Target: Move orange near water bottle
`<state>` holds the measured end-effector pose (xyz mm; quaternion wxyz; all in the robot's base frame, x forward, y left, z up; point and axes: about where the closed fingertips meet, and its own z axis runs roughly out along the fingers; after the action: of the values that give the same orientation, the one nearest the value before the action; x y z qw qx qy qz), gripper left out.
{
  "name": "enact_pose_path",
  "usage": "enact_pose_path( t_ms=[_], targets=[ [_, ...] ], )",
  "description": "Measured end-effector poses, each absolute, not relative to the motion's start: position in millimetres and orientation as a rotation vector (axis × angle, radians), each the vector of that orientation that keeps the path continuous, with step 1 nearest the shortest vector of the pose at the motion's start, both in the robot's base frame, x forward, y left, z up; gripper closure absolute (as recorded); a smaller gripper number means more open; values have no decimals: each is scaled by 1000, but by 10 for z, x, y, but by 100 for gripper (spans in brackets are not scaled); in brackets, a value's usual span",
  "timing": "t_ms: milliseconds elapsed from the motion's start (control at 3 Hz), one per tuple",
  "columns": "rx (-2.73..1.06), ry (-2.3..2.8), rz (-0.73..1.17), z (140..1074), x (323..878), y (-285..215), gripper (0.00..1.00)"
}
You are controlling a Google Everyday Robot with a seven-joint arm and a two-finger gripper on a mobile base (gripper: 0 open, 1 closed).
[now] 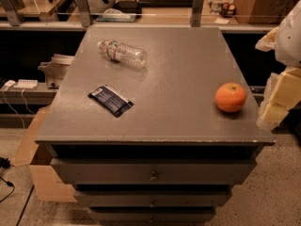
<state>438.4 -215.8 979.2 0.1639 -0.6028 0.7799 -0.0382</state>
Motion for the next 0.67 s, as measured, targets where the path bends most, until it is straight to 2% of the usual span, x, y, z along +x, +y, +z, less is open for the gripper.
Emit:
enact_pose_path(
  t_ms=[667],
  targets=[
    [-1703,2205,-99,9790,4428,-2167,0]
  ],
)
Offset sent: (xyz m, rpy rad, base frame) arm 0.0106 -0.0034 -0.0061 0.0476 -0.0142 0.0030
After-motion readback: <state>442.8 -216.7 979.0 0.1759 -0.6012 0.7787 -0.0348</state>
